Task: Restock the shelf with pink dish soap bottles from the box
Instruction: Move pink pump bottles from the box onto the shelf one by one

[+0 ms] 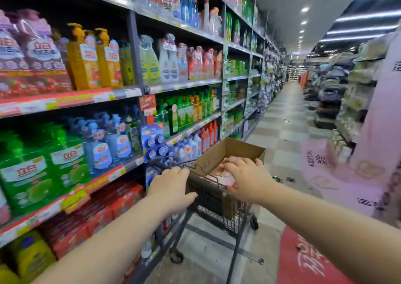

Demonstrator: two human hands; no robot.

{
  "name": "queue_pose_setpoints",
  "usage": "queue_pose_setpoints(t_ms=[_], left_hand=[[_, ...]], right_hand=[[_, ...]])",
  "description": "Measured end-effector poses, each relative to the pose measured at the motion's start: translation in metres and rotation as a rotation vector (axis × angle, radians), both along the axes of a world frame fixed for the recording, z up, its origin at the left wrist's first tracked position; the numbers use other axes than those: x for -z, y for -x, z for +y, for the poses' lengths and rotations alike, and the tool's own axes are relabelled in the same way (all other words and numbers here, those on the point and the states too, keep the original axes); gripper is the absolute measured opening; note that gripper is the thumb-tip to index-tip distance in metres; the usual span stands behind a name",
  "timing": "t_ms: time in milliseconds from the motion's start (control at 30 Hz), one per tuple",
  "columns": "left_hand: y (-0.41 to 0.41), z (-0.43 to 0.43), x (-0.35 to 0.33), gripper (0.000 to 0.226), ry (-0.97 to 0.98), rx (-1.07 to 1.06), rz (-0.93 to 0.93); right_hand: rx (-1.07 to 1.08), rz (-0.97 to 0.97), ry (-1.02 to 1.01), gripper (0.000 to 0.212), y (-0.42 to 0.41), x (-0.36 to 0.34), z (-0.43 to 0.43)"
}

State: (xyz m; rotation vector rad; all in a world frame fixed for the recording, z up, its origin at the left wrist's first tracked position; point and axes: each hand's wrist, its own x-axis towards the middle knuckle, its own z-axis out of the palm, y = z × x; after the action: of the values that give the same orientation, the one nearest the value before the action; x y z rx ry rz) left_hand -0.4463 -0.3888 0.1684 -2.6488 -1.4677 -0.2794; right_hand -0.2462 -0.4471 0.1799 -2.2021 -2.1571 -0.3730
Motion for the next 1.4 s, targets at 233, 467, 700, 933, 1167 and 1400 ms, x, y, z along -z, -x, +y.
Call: queue_pose_setpoints(t_ms=[233,467,700,933,1167,1400], left_hand=[[-0.154,-0.002,0.033,0.059,0.082,0.12,0.014],[-0.234,0.021,0.067,0.056,0.132,0.181,0.08],[-0.299,0.079,0.101,0.044,0.249,0.217,0.057],[-0.346,0.182,0.12,0.054,0.331,0.183,0.001],[-0.358,0.276,0.156,0.058,0.402,0.111,0.044],[-0.366,0.34,0.187,0.045,0.456,-0.025,0.011]], right_hand=[[0.158,0.037,0.09,0.058,-0.137,0.025,-0.025],[0.201,0.104,0.108,0.056,-0.207,0.06,-0.013],[0.25,0.141,0.19,0.061,-0.263,0.087,0.039],[0.236,0.089,0.254,0.062,-0.309,0.094,0.143],[0.2,0.128,0.347,0.059,-0.33,0.12,0.239],[0.085,0.114,0.422,0.061,-0.357,0.141,0.332]])
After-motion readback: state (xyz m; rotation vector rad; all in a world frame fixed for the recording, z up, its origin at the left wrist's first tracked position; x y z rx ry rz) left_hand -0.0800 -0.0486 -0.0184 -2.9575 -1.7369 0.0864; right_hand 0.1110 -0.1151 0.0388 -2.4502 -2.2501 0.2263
